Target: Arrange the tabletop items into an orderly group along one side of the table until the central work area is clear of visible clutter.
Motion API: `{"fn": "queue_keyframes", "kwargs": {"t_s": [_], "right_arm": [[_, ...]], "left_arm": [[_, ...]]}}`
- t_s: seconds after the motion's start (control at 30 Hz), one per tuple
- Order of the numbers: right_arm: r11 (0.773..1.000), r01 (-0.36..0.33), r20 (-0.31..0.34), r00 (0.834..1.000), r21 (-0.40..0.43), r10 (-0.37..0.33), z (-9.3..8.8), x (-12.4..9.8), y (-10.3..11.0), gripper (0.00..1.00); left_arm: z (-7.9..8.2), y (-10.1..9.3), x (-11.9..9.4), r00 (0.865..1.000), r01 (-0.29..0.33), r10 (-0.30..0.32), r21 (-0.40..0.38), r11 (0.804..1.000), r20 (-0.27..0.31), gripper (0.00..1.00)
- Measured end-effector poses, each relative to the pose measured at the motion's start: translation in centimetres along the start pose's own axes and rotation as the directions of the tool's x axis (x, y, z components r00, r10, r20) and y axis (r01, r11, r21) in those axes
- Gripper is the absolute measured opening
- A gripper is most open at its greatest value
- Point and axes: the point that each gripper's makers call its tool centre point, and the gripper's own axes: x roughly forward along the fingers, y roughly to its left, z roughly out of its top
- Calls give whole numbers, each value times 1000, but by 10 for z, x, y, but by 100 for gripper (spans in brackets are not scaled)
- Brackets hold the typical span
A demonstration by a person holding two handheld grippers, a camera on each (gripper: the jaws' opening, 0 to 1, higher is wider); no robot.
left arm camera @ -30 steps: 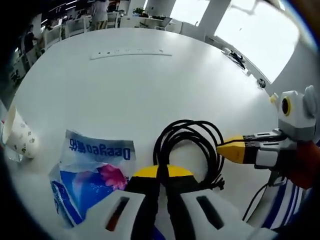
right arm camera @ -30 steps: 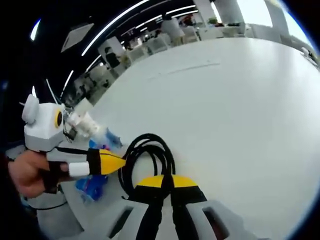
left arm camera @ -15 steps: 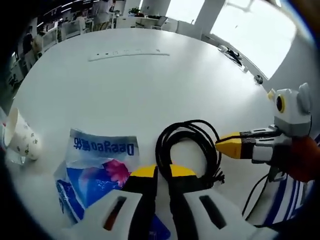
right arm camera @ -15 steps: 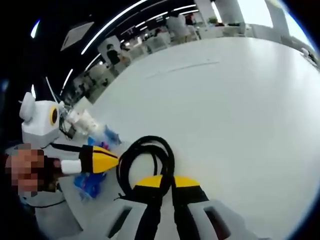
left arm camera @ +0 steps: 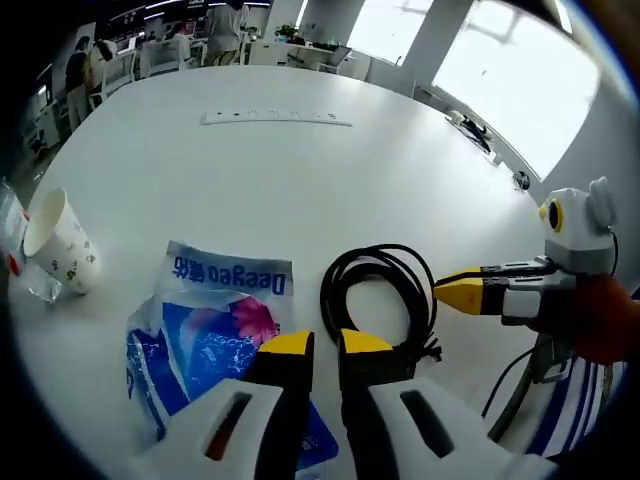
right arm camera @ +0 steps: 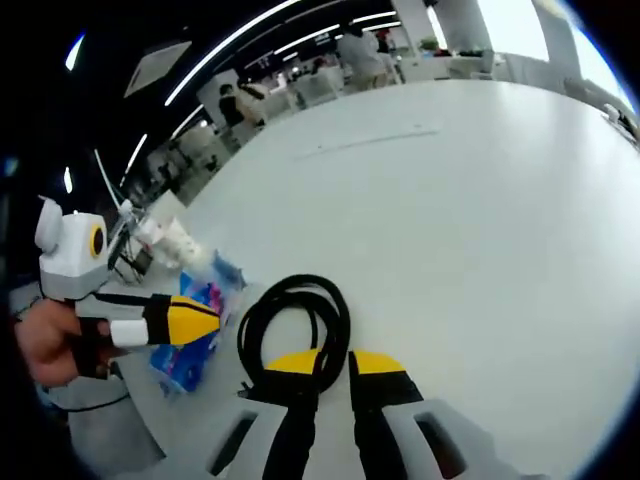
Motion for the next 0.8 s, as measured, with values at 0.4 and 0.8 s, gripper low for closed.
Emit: {"fn": "queue_keyframes", "kwargs": {"t_s": [0.4, 0.8], "right_arm": [[998, -14, 18, 1000, -64, 16, 0, -7, 6, 12], [988, -47, 5, 999, -146, 48, -9, -12, 26, 14]], "left_arm": [[-4, 15, -31, 996, -29, 36, -82, 996, 76, 6], [-19, 29, -60, 992, -38, 56, -148, 988, 117, 7]]}}
